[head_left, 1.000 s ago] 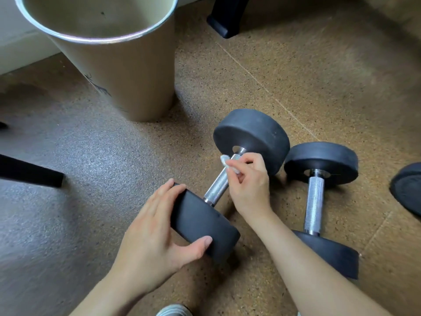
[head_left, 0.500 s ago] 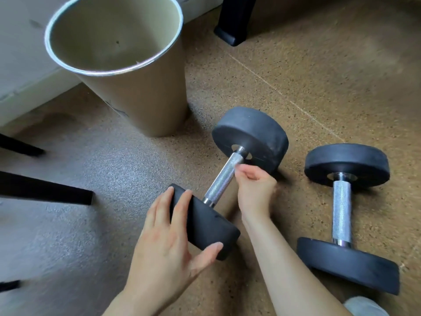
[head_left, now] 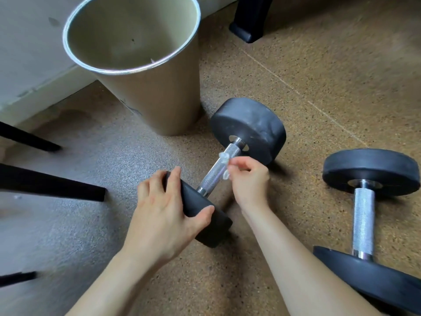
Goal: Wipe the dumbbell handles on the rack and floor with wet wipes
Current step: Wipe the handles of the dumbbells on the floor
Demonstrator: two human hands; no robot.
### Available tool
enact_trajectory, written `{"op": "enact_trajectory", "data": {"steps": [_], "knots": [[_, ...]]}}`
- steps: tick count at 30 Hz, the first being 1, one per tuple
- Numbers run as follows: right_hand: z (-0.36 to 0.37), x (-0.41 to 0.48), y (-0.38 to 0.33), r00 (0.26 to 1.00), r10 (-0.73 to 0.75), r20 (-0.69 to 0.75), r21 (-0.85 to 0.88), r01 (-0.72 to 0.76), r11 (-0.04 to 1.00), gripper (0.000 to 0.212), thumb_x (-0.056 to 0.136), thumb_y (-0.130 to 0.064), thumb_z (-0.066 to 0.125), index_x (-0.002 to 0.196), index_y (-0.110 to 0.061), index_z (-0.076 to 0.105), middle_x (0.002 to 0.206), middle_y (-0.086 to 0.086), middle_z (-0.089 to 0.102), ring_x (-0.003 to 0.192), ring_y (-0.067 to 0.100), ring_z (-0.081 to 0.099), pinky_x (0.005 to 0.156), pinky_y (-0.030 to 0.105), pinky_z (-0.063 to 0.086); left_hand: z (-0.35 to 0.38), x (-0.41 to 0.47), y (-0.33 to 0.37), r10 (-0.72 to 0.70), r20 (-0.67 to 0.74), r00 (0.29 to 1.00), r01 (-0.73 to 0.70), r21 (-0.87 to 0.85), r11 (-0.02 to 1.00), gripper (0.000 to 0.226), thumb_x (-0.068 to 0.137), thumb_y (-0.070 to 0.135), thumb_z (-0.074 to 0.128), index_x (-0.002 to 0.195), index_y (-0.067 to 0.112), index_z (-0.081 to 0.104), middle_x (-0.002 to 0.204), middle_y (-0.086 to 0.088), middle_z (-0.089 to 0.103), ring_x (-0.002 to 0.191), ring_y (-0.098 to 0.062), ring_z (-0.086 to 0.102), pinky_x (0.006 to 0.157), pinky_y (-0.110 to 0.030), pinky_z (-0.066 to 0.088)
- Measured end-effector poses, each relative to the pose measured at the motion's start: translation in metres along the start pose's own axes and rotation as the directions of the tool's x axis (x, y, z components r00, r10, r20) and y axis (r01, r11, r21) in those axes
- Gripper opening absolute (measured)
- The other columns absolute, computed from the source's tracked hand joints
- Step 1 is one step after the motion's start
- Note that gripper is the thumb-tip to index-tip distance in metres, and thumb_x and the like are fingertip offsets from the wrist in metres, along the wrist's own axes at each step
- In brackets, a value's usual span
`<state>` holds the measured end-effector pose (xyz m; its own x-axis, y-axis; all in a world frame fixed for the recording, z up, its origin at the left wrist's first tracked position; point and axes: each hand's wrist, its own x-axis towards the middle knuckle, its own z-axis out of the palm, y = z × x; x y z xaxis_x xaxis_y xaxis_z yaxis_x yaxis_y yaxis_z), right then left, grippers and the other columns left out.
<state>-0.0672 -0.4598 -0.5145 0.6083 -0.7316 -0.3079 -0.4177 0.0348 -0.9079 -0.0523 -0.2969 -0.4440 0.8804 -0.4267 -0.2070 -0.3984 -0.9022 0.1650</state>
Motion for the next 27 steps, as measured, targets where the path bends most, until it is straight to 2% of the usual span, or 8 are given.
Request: {"op": "enact_trajectory", "data": {"steps": [2,4,7,10,14,19,23,27], "knots": [[0.008,0.0,-0.001,0.986,0.168,-0.022,0.218,-0.159,0.963,0.018,0.084,0.002,0.065,0.081,-0.015,0.07,0.08,0.006,0.067,0.072,0.018,0.065,0.072,0.029,0.056,-0.001,0.001,-0.002,0.01,-0.007,1.0,-0.01,-0.008,1.0,0.104,0.066,0.078,0.029,0.147,0.012,0.033,0.144,-0.014,0.04,0.125,-0.035,0.036,0.109,-0.038,0.027],[0.016,-0.01,0.002,0.929,0.359,0.087,0.45,-0.358,0.818,0.022,0.087,0.008,0.059,0.08,-0.011,0.067,0.077,0.007,0.064,0.072,0.016,0.061,0.07,0.026,0.054,0.0,0.003,-0.005,0.007,-0.006,1.0,-0.007,-0.014,1.0,0.102,0.067,0.077,0.029,0.148,0.014,0.033,0.144,-0.014,0.041,0.127,-0.035,0.037,0.11,-0.037,0.025],[0.016,-0.014,0.005,0.897,0.402,0.184,0.513,-0.437,0.739,0.019,0.088,0.01,0.057,0.087,-0.005,0.069,0.081,0.008,0.066,0.075,0.015,0.059,0.077,0.027,0.052,0.0,0.006,-0.011,0.027,-0.027,0.999,-0.029,-0.057,0.998,0.101,0.069,0.076,0.031,0.147,0.013,0.034,0.145,-0.011,0.043,0.13,-0.031,0.038,0.11,-0.032,0.021],[0.011,-0.017,0.004,0.933,0.261,0.247,0.397,-0.343,0.851,0.009,0.081,0.011,0.066,0.087,0.005,0.066,0.08,0.002,0.068,0.078,0.009,0.062,0.085,0.023,0.051,-0.003,0.009,-0.013,0.021,-0.008,1.0,-0.022,-0.112,0.993,0.107,0.066,0.077,0.026,0.15,0.011,0.024,0.153,-0.008,0.035,0.138,-0.024,0.031,0.112,-0.027,0.015],[0.017,-0.016,0.004,0.972,0.178,0.153,0.097,-0.194,0.976,0.017,0.076,-0.007,0.08,0.073,-0.016,0.066,0.064,0.0,0.07,0.063,0.013,0.069,0.072,0.032,0.059,-0.009,0.017,-0.017,-0.002,0.063,0.998,0.01,-0.121,0.993,0.111,0.061,0.079,0.022,0.152,0.015,0.019,0.156,-0.004,0.029,0.141,-0.022,0.025,0.113,-0.026,0.015],[0.023,-0.007,0.004,0.977,-0.126,0.173,-0.188,0.158,0.969,0.009,0.08,-0.022,0.073,0.075,-0.018,0.065,0.076,0.002,0.067,0.074,0.02,0.064,0.075,0.037,0.052,-0.013,0.023,-0.02,-0.105,0.059,0.993,0.115,-0.205,0.972,0.105,0.061,0.074,0.027,0.149,0.016,0.026,0.154,-0.007,0.027,0.14,-0.026,0.022,0.115,-0.034,0.016],[0.032,0.01,0.001,0.962,-0.272,-0.009,-0.213,0.264,0.941,0.014,0.081,-0.007,0.062,0.079,-0.018,0.071,0.079,0.002,0.062,0.077,0.025,0.06,0.076,0.033,0.046,-0.005,0.014,-0.006,-0.045,-0.078,0.996,0.046,0.009,0.999,0.098,0.071,0.072,0.034,0.145,0.007,0.034,0.138,-0.022,0.039,0.125,-0.038,0.035,0.111,-0.042,0.025],[0.035,-0.01,-0.005,0.883,-0.315,0.348,-0.226,0.405,0.886,0.014,0.076,0.002,0.067,0.075,-0.011,0.073,0.074,0.0,0.06,0.069,0.016,0.055,0.069,0.025,0.043,-0.003,0.017,-0.013,-0.023,-0.029,0.999,0.024,0.047,0.999,0.12,0.058,0.082,0.041,0.148,0.003,0.027,0.142,-0.024,0.038,0.132,-0.038,0.036,0.112,-0.044,0.028]]}}
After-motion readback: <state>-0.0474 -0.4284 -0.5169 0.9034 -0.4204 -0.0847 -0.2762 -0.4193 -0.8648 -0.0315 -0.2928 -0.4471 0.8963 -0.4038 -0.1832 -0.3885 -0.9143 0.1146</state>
